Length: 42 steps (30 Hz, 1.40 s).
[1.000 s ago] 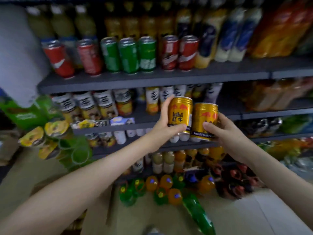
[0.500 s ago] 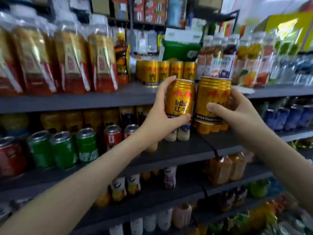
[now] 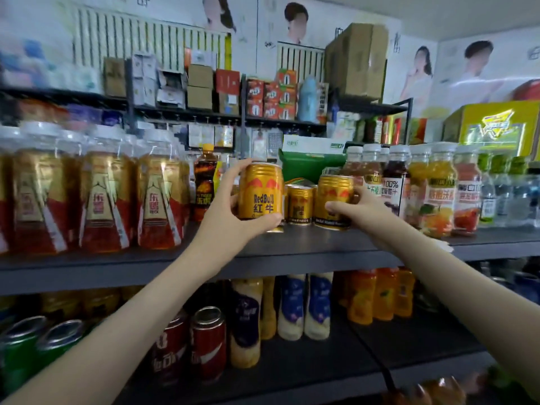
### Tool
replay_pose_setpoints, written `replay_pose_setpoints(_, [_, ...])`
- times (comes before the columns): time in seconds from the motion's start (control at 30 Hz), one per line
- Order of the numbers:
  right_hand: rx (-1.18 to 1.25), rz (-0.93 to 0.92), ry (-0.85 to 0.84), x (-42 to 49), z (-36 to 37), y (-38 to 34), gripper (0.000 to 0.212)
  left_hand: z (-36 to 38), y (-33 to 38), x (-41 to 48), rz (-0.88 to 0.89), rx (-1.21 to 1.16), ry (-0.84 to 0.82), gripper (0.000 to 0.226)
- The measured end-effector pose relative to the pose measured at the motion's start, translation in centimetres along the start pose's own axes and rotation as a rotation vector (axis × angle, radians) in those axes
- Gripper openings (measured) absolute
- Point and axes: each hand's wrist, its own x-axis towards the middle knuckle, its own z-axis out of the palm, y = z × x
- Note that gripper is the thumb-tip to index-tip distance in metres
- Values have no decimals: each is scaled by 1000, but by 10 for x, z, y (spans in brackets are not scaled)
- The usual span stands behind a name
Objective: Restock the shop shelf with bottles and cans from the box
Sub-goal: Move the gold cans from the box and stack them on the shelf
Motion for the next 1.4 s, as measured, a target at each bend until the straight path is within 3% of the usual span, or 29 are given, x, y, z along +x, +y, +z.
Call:
replay_pose_setpoints(0.1, [27, 13, -139, 27, 17, 12, 55, -3, -3, 1, -35, 51, 63, 79])
replay_pose_setpoints(0.13, [10, 8, -173, 36, 22, 14, 59, -3, -3, 1, -57, 68, 87, 80])
replay_pose_setpoints(0.23, [-118, -7, -251, 59, 40, 19, 99, -2, -6, 3, -128, 138, 177, 83])
replay_pose_setpoints(0.43, [-163, -46, -289, 86, 63, 26, 91, 0, -9, 7, -204, 255, 262, 88])
replay_pose_setpoints(0.63, [-317, -144, -301, 91, 66, 24, 94, 13, -11, 16, -195, 332, 235, 87])
replay_pose_setpoints(0.73, [-392, -234, -211, 87, 56, 15, 101, 24, -12, 24, -181, 374, 185, 88])
replay_pose_setpoints(0.8, [-273, -367, -143, 80, 45, 5, 91, 32, -14, 31, -154, 426, 129, 89])
replay_pose_setpoints(0.9, [83, -348, -393, 60, 26, -9, 59, 48, -17, 46, -95, 458, 69, 87])
replay_pose_setpoints(0.97, [142, -293, -508, 53, 19, -9, 65, 61, -18, 59, -40, 474, 43, 87])
replay_pose_setpoints(1.1, [148, -235, -441, 61, 9, 6, 87, 82, -23, 82, -8, 571, -149, 100])
replay_pose_setpoints(1.2, [72, -177, -342, 75, -1, 27, 78, 79, -35, 96, 29, 1004, -336, 116])
replay_pose_setpoints(1.27, [-6, -119, -295, 84, -5, 44, 78, 73, -46, 102, 78, 1322, -405, 111])
replay_pose_setpoints(1.4, [-40, -41, -309, 97, -4, 62, 93, 69, -65, 109, 75, 1449, -462, 79])
